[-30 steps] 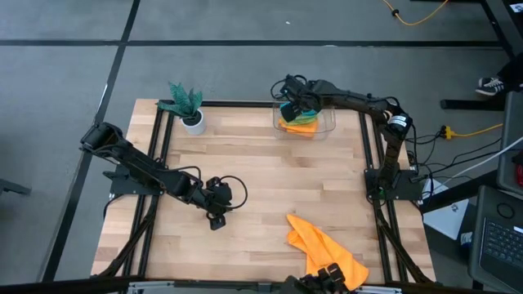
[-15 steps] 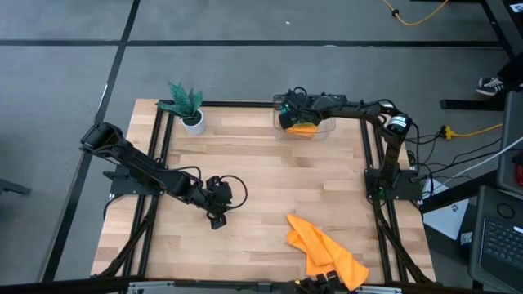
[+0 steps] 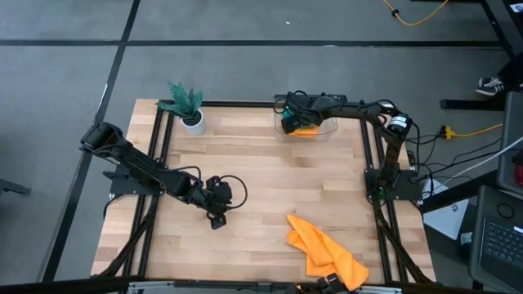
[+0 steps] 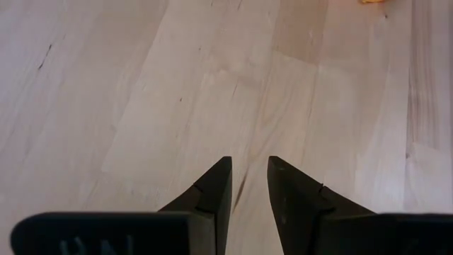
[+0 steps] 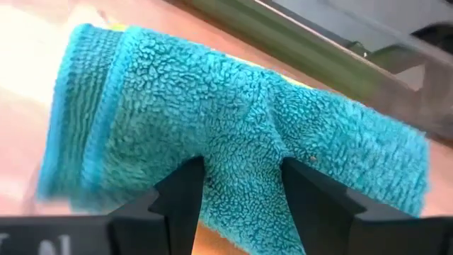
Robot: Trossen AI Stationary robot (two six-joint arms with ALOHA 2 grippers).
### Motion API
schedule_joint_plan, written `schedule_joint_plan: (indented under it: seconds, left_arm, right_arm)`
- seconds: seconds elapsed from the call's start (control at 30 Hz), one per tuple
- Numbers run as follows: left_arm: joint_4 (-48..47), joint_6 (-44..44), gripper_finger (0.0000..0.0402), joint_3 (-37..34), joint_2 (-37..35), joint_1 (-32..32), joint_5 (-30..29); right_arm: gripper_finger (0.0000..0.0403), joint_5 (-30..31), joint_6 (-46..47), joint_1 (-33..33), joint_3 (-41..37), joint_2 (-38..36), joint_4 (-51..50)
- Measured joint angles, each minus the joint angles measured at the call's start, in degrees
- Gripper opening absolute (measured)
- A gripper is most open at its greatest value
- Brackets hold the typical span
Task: Fold microfiber towels
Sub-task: Put the folded blue microfiber towel into the transparent bin, then fold the orange microfiber towel
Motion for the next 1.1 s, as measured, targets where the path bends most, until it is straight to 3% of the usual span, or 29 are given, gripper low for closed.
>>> schedule_joint_plan:
  seconds: [0.33,0.63,0.73,0.93,1.1]
  left_arm:
    - [-0.1,-0.1,0.0085,0.0,0.0,0.0,0.0]
    - [-0.1,-0.2,0.0085,0.0,0.0,0.0,0.0]
    - [-0.1,-0.2,0.0085,0.0,0.0,0.0,0.0]
    - [0.1,-0.2,0.0085,0.0,0.0,0.0,0.0]
    - [0.6,-0.5,0.0085,0.0,0.0,0.0,0.0]
  right_arm:
    - [0.0196,0.4,-7.6,2.4,12.0,-0.5,-16.6]
    - [0.0196,0.5,-9.4,6.0,27.5,-0.6,-43.8]
    - [0.0196,-2.1,-9.0,9.4,30.9,-0.6,-51.8]
    - [0.0196,-13.2,-14.0,18.8,29.0,-4.4,-51.3]
    - [0.0196,-13.6,-12.1,29.1,22.6,-8.7,-50.1]
